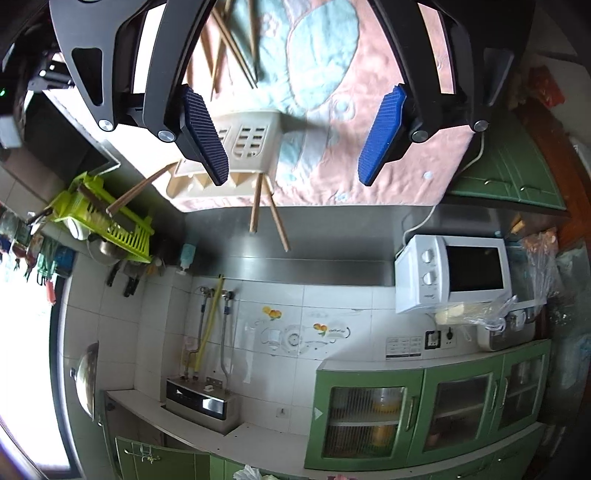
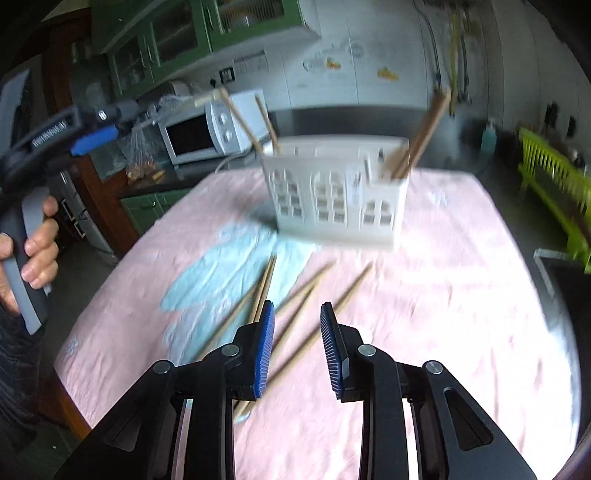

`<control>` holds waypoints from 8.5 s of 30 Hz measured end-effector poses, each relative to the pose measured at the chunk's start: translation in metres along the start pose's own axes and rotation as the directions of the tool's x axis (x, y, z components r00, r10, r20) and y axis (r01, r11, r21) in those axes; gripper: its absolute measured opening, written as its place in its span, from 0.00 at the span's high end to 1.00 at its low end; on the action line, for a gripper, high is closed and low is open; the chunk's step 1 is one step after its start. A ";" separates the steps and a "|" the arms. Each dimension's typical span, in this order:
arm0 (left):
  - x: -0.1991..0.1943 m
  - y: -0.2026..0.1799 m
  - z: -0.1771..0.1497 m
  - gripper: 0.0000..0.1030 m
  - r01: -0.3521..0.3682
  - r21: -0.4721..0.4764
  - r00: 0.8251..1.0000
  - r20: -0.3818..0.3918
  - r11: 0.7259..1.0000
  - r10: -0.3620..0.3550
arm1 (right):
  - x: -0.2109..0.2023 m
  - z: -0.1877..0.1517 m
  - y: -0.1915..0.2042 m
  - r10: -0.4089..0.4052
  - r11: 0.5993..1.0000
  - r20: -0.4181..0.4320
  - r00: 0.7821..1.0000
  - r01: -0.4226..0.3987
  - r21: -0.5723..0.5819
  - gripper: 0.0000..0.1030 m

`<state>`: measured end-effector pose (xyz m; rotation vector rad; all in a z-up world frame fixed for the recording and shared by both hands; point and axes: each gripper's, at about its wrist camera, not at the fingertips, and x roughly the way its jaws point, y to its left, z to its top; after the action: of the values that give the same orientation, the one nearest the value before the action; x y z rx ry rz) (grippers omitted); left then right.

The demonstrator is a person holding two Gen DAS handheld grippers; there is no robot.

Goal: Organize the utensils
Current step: 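Move both open tools back down to the loose chopsticks on the towel, then close the left tool on a chopstick while the right tool grasps another chopstick, then lift both chopsticks upright and carry them over the white holder, then open both tools to drop the chopsticks into the holder, then lower both open tools to the remaining chopsticks on the towel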

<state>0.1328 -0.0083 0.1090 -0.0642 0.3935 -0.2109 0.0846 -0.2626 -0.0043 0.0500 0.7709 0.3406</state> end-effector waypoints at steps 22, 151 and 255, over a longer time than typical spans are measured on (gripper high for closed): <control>-0.024 0.032 -0.064 0.19 -0.057 -0.034 0.998 -0.041 0.998 0.055 | 0.073 -0.054 -0.009 0.053 0.954 -0.144 0.988 -0.008 0.301 0.85; 0.016 -0.026 -0.193 0.95 0.114 0.024 0.902 -0.422 0.993 -0.093 | 0.022 -0.084 -0.004 -0.193 0.979 -0.053 0.980 0.196 0.056 0.94; -0.019 -0.001 -0.034 0.43 0.024 -0.028 0.999 -0.023 0.999 -0.025 | 0.056 -0.018 -0.005 0.061 0.989 -0.103 0.993 -0.046 0.144 0.79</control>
<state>0.1029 -0.0057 0.0848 -0.0934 0.4190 -0.2304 0.1111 -0.2508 -0.0559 0.1872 0.9006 0.3411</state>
